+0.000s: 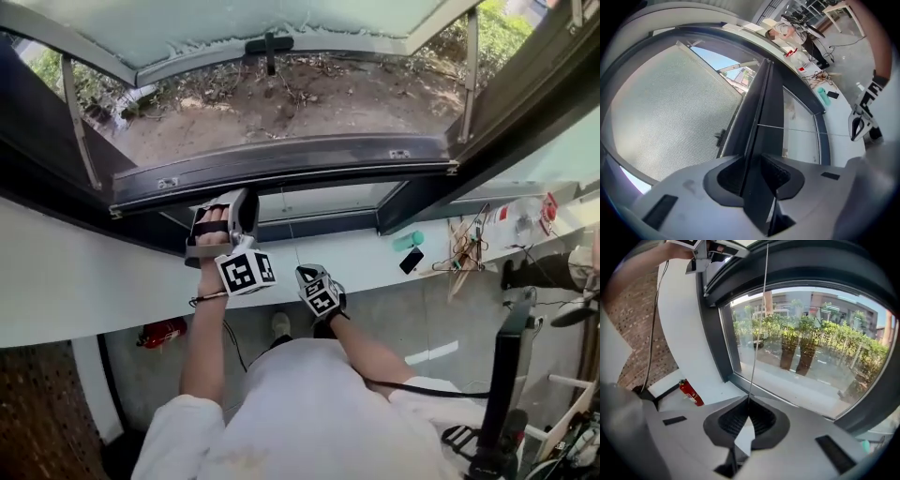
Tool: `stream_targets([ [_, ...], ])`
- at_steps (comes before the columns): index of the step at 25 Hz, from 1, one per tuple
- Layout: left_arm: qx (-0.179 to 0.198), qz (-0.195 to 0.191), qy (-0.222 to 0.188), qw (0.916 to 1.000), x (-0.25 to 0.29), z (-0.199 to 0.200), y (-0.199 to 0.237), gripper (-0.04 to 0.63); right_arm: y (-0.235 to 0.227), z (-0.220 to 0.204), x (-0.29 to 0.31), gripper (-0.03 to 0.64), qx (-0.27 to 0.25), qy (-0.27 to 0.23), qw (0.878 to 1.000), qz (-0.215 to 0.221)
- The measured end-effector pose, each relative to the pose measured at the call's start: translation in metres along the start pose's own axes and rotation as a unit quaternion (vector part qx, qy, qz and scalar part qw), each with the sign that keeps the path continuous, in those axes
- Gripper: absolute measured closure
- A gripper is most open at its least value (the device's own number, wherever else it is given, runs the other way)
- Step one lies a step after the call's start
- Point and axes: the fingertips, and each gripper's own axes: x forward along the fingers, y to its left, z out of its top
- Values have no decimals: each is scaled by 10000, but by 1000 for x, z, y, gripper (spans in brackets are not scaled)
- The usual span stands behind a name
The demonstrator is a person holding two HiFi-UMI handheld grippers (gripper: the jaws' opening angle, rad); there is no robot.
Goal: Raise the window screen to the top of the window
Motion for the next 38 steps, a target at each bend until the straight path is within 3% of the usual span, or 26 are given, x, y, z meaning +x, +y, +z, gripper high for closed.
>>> stream_targets([
  [5, 66, 23, -151, 9999, 0, 1, -2, 505, -22, -14, -17, 614, 83, 86, 9998, -158],
  [9, 149, 59, -32, 9999, 0, 2, -2, 505, -9, -15, -24, 614, -430, 266, 9984, -241],
  [18, -85, -92, -9, 9999, 0, 4, 3, 508, -26, -18, -37, 614, 12, 226, 9991, -363],
  [26, -322, -40, -109, 9994, -2, 5, 7, 514, -19, -15, -33, 614, -76, 224, 9994, -247],
  [31, -894, 273, -480, 9945, -8, 10, 24, 525, -25, -1, -34, 614, -121, 85, 9996, -258],
  [38, -1211, 444, -782, 9886, -19, 16, 46, 528, -28, 20, -34, 614, -288, -152, 9990, -308],
])
